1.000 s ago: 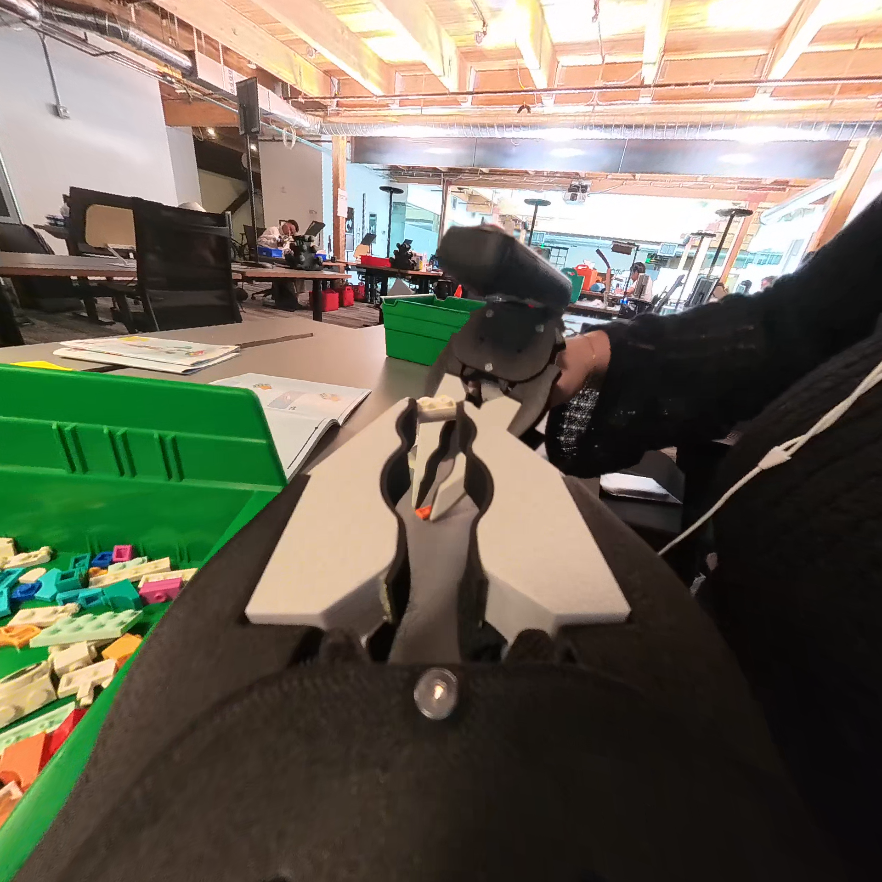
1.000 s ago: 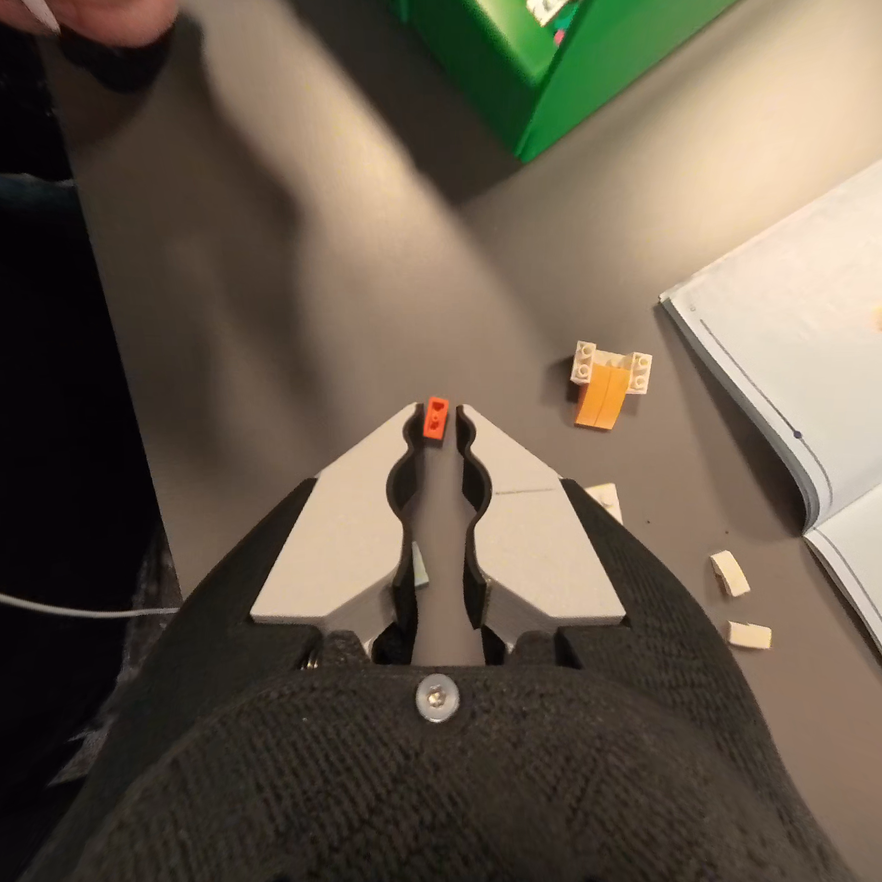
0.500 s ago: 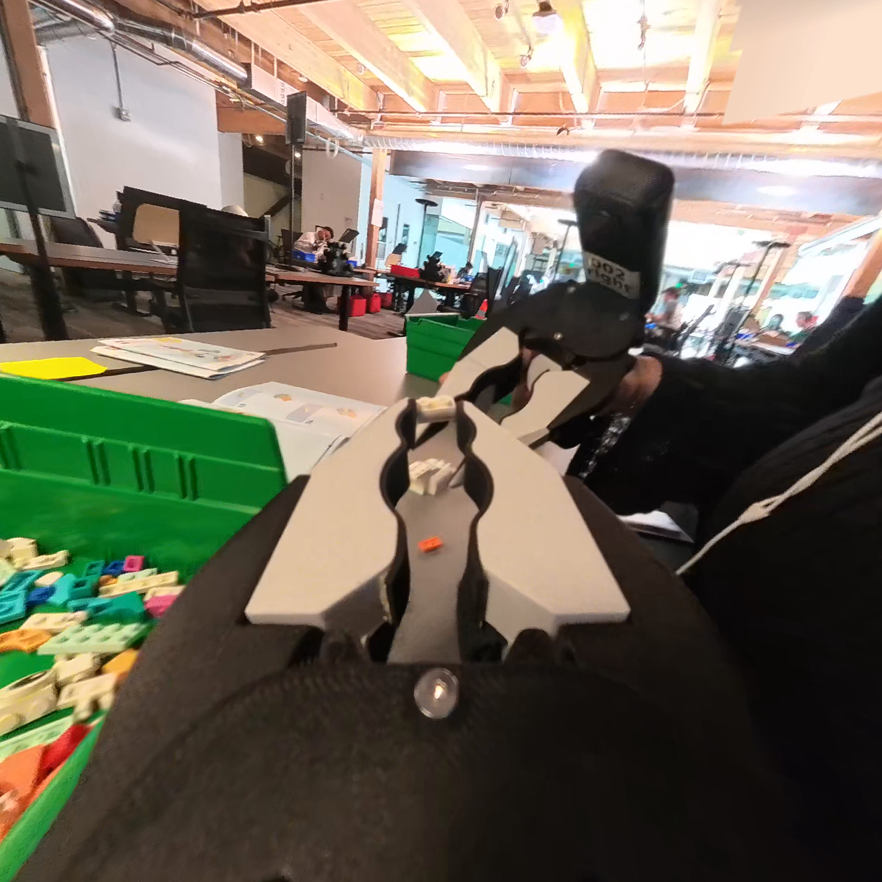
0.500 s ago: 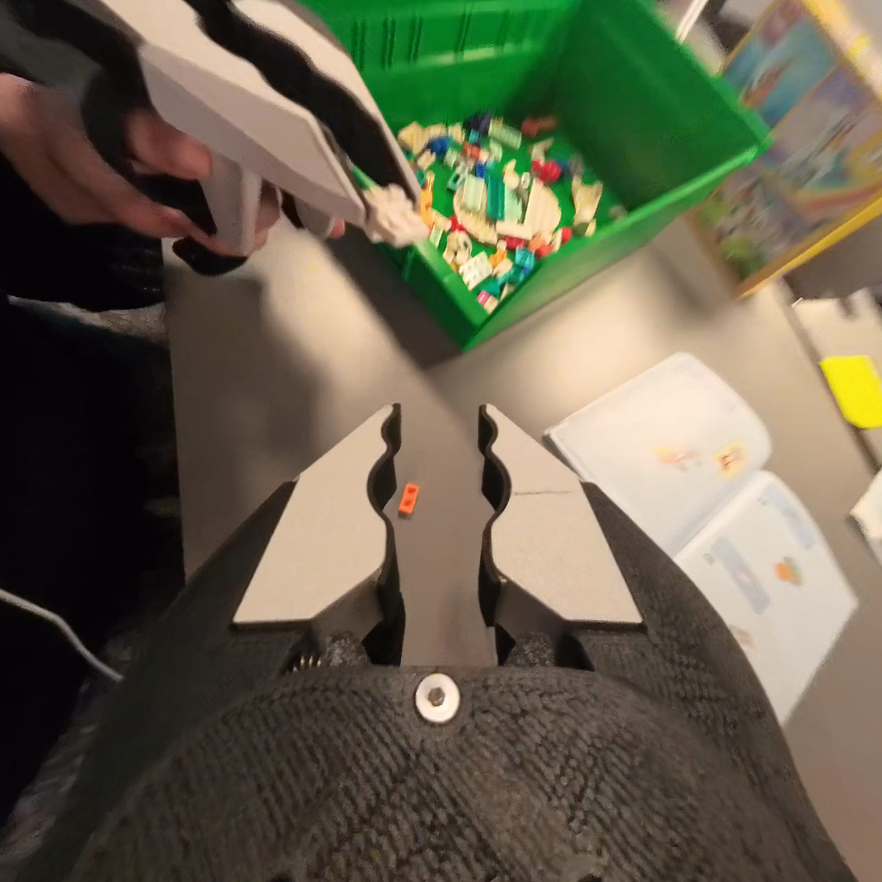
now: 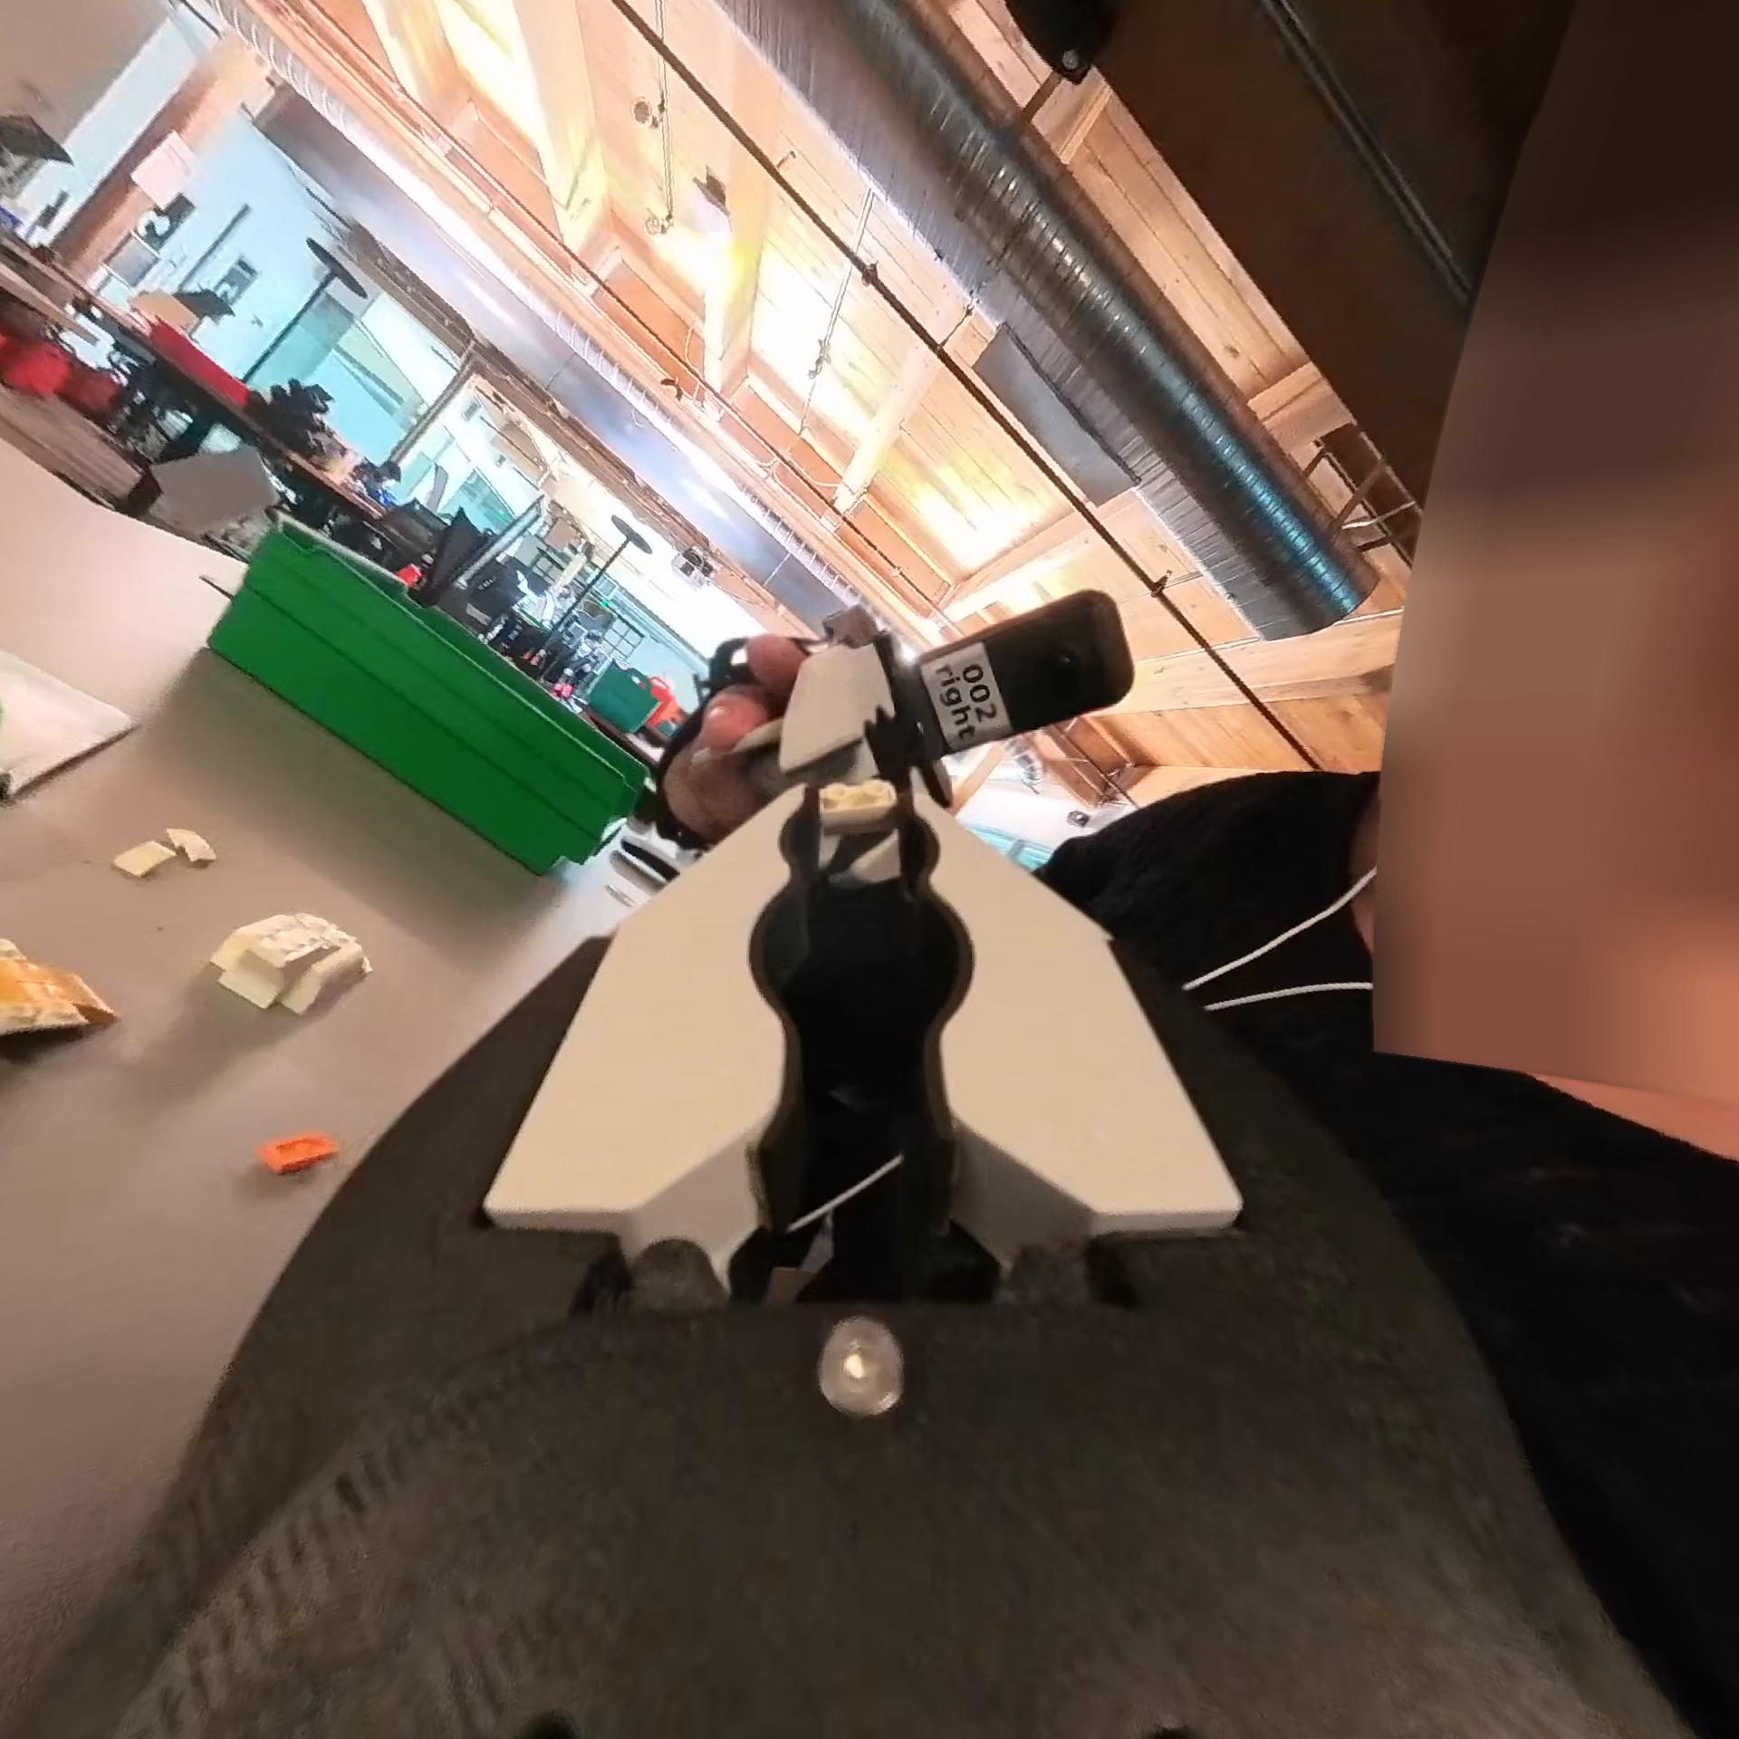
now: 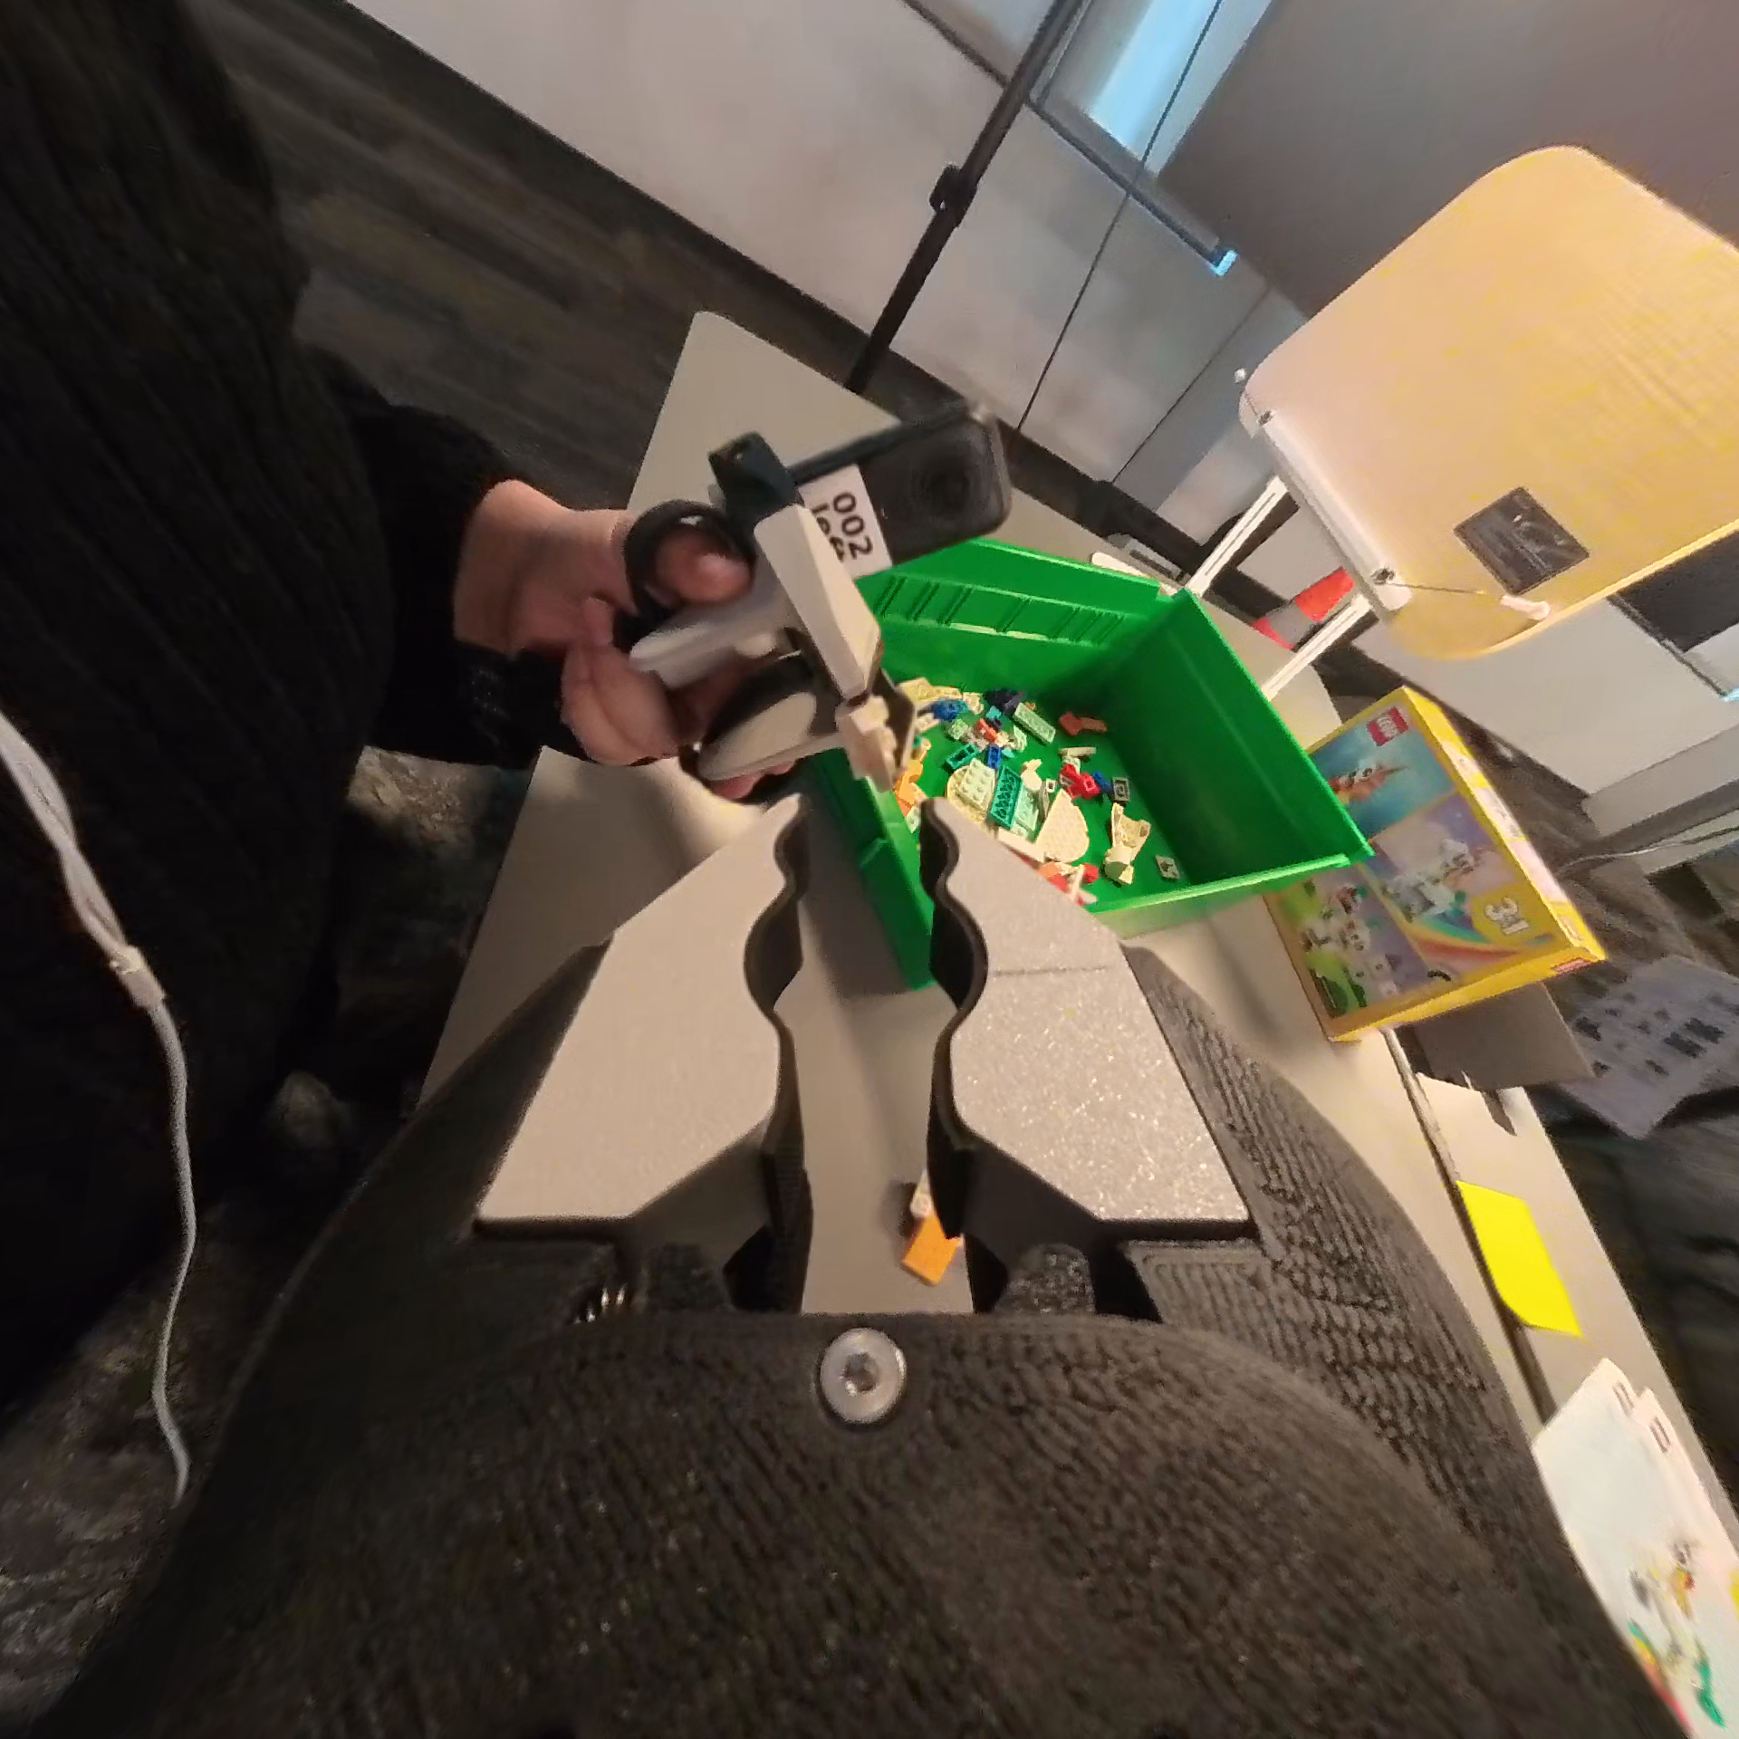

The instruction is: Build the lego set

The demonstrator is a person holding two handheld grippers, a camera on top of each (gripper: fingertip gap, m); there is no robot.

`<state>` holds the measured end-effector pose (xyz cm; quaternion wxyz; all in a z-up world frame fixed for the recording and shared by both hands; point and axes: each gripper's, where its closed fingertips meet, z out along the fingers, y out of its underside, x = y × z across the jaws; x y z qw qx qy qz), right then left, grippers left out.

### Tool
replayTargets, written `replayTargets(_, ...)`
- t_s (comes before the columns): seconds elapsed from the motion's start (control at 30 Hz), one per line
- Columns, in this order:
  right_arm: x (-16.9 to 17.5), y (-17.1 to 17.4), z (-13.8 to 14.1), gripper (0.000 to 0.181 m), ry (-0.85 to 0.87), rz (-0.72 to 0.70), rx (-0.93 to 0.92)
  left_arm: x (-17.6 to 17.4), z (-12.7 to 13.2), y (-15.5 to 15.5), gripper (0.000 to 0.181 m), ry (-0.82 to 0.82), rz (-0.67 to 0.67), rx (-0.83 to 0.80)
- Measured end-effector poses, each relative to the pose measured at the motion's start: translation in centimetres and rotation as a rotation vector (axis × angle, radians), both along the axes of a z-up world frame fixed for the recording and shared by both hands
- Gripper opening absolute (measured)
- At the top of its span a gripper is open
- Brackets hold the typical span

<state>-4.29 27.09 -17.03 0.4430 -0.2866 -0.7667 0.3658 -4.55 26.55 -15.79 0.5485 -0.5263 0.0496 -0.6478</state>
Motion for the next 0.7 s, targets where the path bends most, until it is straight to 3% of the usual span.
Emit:
replayTargets(0.37,0.3,-0.3,-0.5,0.001,-0.004,0.015,0.102,1.0,-1.3,0.4,0.015,0.027,-0.047,-0.078)
replayTargets(0.7,0.2,0.7,-1.4,0.014,0.013,-0.086,0.368,0.8,-2.2,1.4,0.015,0.228,0.126,-0.071)
